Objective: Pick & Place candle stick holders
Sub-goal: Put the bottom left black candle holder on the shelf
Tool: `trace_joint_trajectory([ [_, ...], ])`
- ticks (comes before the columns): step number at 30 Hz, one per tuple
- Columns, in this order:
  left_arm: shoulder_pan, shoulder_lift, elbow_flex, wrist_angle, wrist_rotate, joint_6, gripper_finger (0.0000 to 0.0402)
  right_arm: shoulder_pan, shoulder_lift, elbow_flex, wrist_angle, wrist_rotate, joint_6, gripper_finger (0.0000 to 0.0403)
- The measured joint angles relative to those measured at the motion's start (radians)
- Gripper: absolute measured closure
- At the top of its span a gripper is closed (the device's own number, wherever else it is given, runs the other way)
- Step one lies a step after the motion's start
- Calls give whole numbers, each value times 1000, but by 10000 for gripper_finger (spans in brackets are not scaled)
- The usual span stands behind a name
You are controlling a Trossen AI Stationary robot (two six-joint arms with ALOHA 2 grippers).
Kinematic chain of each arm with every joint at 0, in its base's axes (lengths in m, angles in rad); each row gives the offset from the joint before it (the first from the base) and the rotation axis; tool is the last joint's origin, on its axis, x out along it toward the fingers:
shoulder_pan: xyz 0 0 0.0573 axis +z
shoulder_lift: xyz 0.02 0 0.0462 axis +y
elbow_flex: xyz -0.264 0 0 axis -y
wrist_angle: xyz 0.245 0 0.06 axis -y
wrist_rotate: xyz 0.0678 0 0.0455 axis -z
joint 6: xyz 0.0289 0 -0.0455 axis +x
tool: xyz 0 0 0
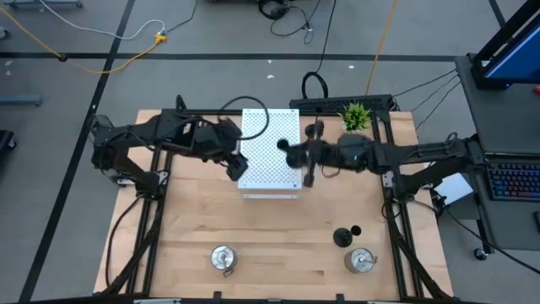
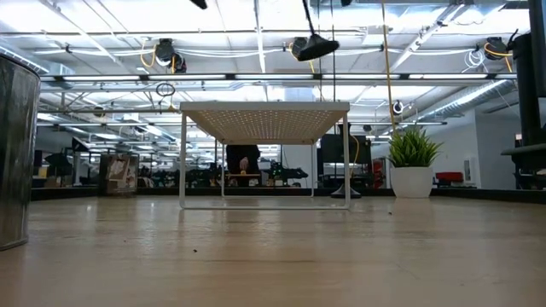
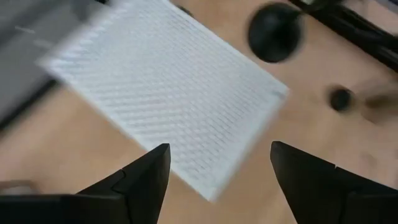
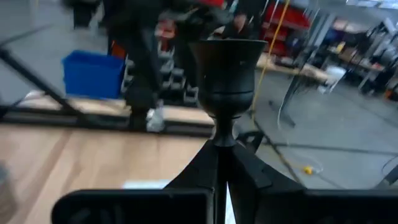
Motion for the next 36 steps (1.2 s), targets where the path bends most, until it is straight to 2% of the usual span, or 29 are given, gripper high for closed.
trace_joint_trajectory([
  [2,-28,-34,-33,-20,-93,-30,117,-61,7,0,74,-79,4,395],
  [4,-45,-67,-83,12,-139,-33,117,-123,27,0,143,-158,28,395],
  [8,-51,-179,-244,148,-171,-15,117,-229,70,0,234,-258,53,395],
  [12,-35,-329,-431,323,-149,34,117,-312,113,0,318,-290,55,395],
  [18,18,-534,-692,564,-63,106,116,-411,198,0,419,-295,105,395],
  [25,61,-679,-926,775,29,121,116,-477,314,0,486,-288,160,395],
  [31,78,-731,-1039,875,69,112,117,-495,334,-22,489,-235,148,395],
  [36,97,-739,-1056,880,72,96,117,-518,305,-88,497,-203,162,395],
])
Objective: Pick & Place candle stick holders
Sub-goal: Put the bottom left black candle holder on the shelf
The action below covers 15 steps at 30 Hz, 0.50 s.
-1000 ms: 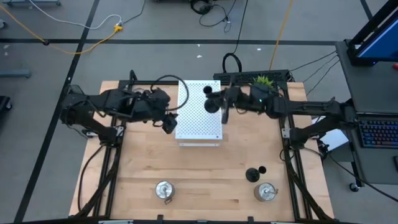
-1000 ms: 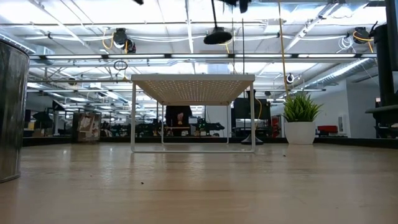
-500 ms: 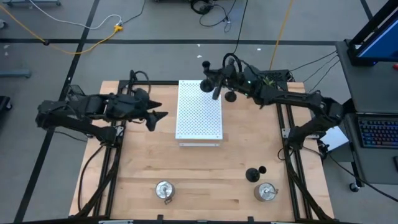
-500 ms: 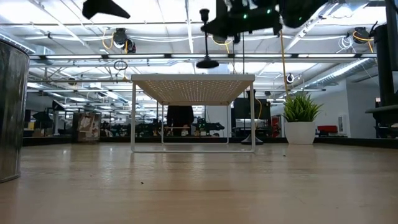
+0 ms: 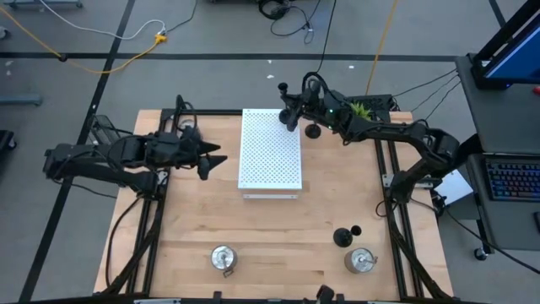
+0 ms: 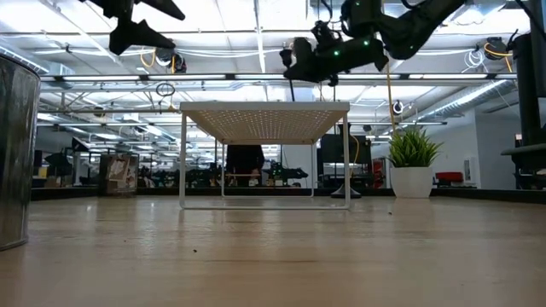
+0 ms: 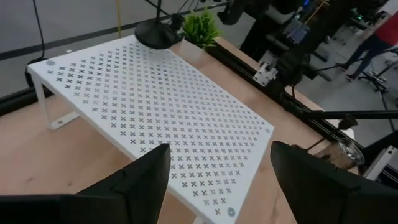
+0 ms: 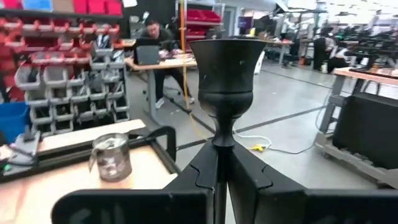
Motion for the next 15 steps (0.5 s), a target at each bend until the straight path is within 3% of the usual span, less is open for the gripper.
trace_joint_trajectory([
  [6,45,0,-1,22,36,22,117,-13,-3,-79,154,-10,84,395],
  [15,100,0,-1,31,109,44,117,-12,-5,-112,196,-6,71,395],
])
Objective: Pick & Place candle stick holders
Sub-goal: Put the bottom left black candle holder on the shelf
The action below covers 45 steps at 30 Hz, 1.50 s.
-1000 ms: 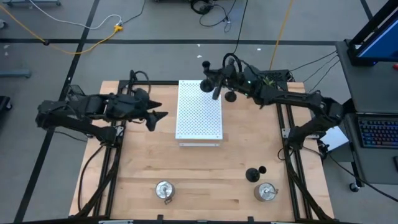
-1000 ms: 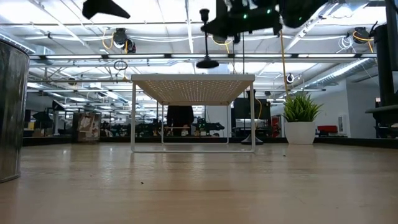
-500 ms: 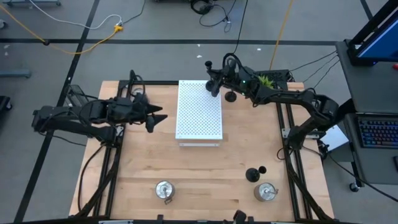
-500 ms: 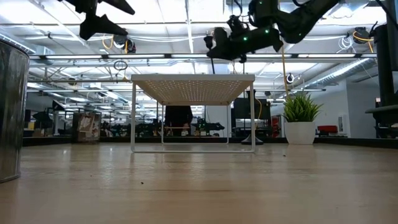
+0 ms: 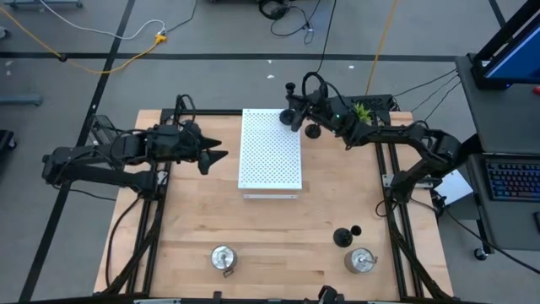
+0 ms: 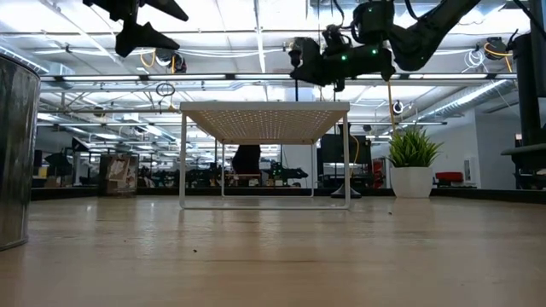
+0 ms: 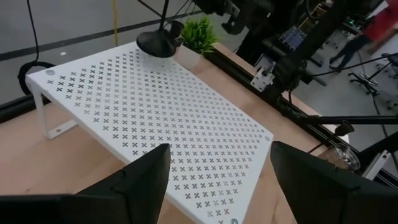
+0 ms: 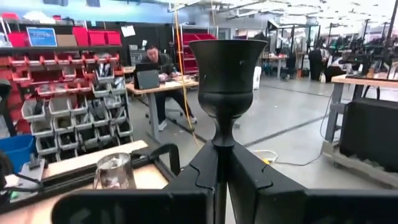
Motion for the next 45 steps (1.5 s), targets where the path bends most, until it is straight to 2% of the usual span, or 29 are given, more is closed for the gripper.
trace_joint_trajectory([
  [16,-1,1,0,1,0,29,117,-5,35,-1,10,-4,-23,394],
  [19,-20,2,0,13,-60,72,117,-6,35,-1,10,-4,-23,394],
  [25,-71,13,0,-11,-273,154,117,-6,44,-1,19,-4,-24,392],
  [29,-87,13,-54,31,-335,143,117,-6,62,-1,29,-4,-16,392],
  [34,-100,-2,-152,139,-320,112,117,-6,64,-1,41,-7,-28,391],
  [45,-13,-53,-213,204,-188,154,117,-6,64,0,31,-8,-29,390],
])
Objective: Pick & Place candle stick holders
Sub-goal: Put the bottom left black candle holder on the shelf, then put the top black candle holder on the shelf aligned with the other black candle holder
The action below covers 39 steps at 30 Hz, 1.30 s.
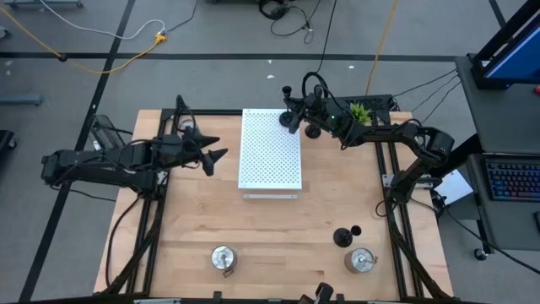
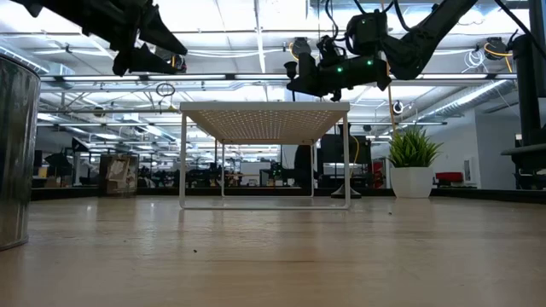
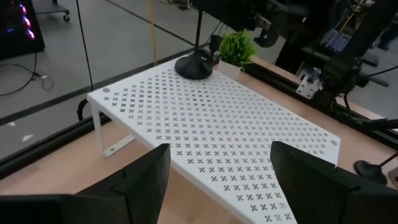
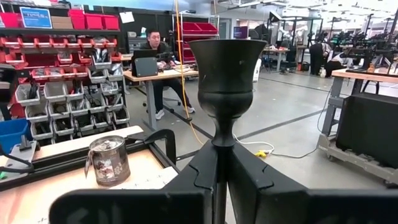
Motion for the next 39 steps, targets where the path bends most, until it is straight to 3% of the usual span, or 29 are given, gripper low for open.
trace_joint_trajectory([
  [7,14,2,-54,62,9,-14,117,0,-1,2,-32,0,0,382],
  [17,14,2,-68,72,27,-35,117,0,0,0,-54,1,-4,331],
  [33,14,2,-68,72,51,-34,117,3,-14,0,-60,3,-46,167],
  [39,14,2,-68,72,51,-34,117,18,-54,0,-162,7,-95,134],
])
